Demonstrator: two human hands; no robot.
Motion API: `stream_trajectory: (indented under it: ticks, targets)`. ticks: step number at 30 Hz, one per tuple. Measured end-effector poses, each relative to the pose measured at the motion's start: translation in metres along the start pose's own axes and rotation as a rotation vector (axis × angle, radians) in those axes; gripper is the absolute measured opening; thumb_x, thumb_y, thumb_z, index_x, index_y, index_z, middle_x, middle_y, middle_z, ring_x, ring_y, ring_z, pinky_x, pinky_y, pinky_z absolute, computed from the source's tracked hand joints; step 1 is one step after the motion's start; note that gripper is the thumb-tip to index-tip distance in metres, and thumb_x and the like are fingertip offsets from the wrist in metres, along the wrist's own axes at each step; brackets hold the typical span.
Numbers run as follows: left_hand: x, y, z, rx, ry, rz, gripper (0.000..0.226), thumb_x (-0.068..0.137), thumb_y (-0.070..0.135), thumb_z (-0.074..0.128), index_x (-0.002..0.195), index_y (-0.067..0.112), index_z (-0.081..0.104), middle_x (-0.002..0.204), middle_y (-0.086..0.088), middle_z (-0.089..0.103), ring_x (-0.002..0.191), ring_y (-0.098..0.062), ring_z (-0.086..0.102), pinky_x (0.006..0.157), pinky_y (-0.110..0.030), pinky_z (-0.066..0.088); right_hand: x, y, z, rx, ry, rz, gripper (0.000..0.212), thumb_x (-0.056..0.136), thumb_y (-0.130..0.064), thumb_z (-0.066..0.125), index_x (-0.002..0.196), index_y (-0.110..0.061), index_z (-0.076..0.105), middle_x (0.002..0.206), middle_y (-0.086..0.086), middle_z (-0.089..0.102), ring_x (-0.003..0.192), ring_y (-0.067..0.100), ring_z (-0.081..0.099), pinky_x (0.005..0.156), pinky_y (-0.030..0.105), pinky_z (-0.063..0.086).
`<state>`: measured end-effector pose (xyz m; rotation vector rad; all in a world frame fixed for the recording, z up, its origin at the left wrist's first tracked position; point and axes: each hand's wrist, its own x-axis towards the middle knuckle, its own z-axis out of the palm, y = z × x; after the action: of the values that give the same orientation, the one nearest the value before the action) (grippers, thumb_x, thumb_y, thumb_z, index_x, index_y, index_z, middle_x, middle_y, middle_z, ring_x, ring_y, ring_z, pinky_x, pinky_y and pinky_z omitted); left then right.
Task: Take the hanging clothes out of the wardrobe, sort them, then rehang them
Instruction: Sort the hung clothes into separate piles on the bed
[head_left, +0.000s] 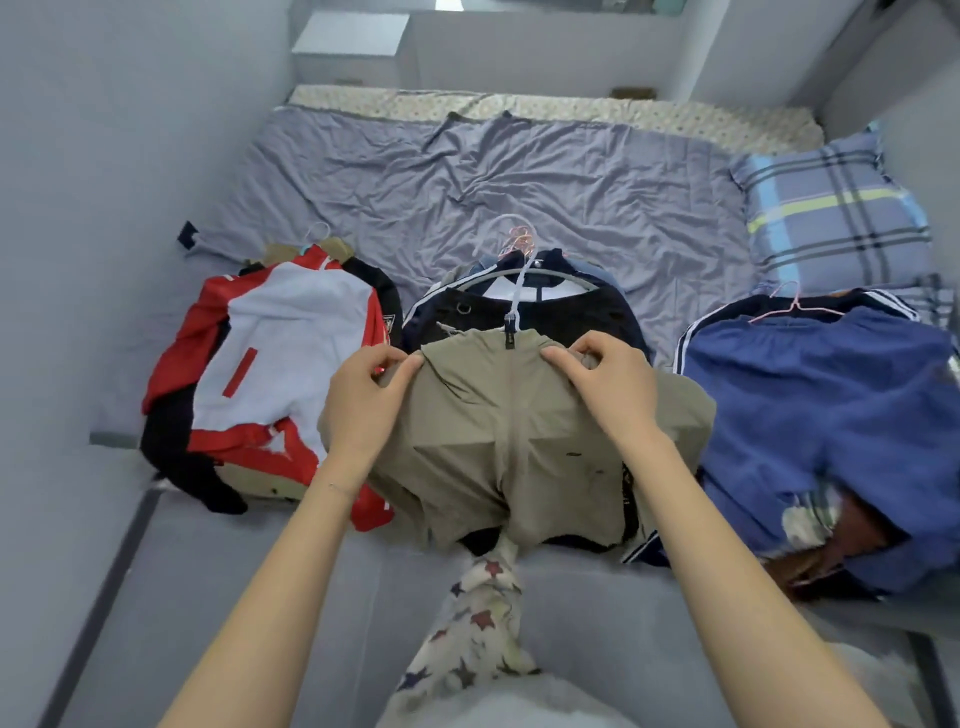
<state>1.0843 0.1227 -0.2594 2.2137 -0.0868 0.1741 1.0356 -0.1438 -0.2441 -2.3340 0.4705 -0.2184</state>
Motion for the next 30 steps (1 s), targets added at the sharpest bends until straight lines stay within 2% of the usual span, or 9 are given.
stream_trajectory:
  ticks: [5, 8, 12, 15, 19, 22, 30]
  targets:
    - [-0.038, 0.033, -0.055, -0.012, 0.046, 0.056, 0.015, 0.086, 0.048, 0.066, 0.074, 0.038, 0.063, 0.084, 0.019, 0.066, 0.085, 0.0, 0.059, 0.073, -0.009, 0.04, -0.061, -0.031, -0.032, 0.059, 0.033, -0.018, 0.041, 0.078, -0.064, 0.064, 0.067, -0.025, 0.059, 0.06, -0.006, 0.055, 0.066, 0.008, 0.055, 0.054, 0.027, 0.037]
    - [-0.049, 0.047, -0.079, -0.014, 0.058, 0.079, 0.017, 0.086, 0.045, 0.066, 0.072, 0.038, 0.062, 0.084, 0.02, 0.066, 0.085, 0.003, 0.058, 0.072, -0.005, 0.037, -0.081, -0.047, -0.044, 0.086, 0.038, -0.033, 0.039, 0.08, -0.06, 0.065, 0.069, -0.023, 0.06, 0.06, -0.005, 0.055, 0.066, 0.01, 0.055, 0.057, 0.03, 0.039]
    - [-0.057, 0.042, -0.111, -0.031, 0.047, 0.095, 0.018, 0.088, 0.037, 0.068, 0.071, 0.034, 0.063, 0.08, 0.014, 0.067, 0.083, -0.003, 0.061, 0.075, -0.017, 0.043, -0.1, -0.07, -0.038, 0.075, -0.007, -0.058, 0.037, 0.082, -0.06, 0.064, 0.071, -0.024, 0.061, 0.065, -0.006, 0.059, 0.069, 0.011, 0.057, 0.061, 0.034, 0.042]
    - [-0.059, 0.022, -0.14, -0.046, 0.054, 0.091, 0.017, 0.088, 0.036, 0.068, 0.074, 0.027, 0.067, 0.079, 0.012, 0.068, 0.083, -0.005, 0.061, 0.075, -0.018, 0.044, -0.109, -0.093, -0.019, 0.042, -0.036, -0.08, 0.039, 0.081, -0.062, 0.062, 0.073, -0.024, 0.061, 0.065, -0.007, 0.058, 0.07, 0.011, 0.057, 0.058, 0.031, 0.039]
    - [-0.052, -0.015, -0.178, -0.039, 0.078, 0.057, 0.016, 0.088, 0.034, 0.068, 0.076, 0.023, 0.068, 0.079, 0.014, 0.066, 0.082, -0.002, 0.059, 0.073, -0.01, 0.04, -0.116, -0.134, 0.016, 0.015, -0.06, -0.1, 0.041, 0.081, -0.062, 0.062, 0.073, -0.022, 0.06, 0.068, -0.006, 0.059, 0.071, 0.012, 0.056, 0.058, 0.027, 0.036]
    - [-0.042, -0.046, -0.209, -0.054, 0.093, 0.054, 0.016, 0.088, 0.034, 0.068, 0.076, 0.023, 0.067, 0.078, 0.015, 0.066, 0.081, 0.001, 0.059, 0.072, -0.006, 0.037, -0.121, -0.167, 0.047, 0.008, -0.072, -0.106, 0.04, 0.081, -0.061, 0.063, 0.073, -0.022, 0.06, 0.068, -0.005, 0.06, 0.071, 0.013, 0.057, 0.059, 0.029, 0.035]
    - [0.026, -0.14, -0.306, -0.031, 0.076, 0.12, 0.016, 0.09, 0.036, 0.066, 0.084, 0.022, 0.067, 0.087, 0.01, 0.066, 0.087, -0.004, 0.058, 0.078, -0.015, 0.042, -0.13, -0.28, 0.147, 0.011, 0.019, -0.083, 0.038, 0.082, -0.061, 0.063, 0.074, -0.025, 0.063, 0.065, -0.008, 0.058, 0.071, 0.011, 0.057, 0.056, 0.026, 0.032]
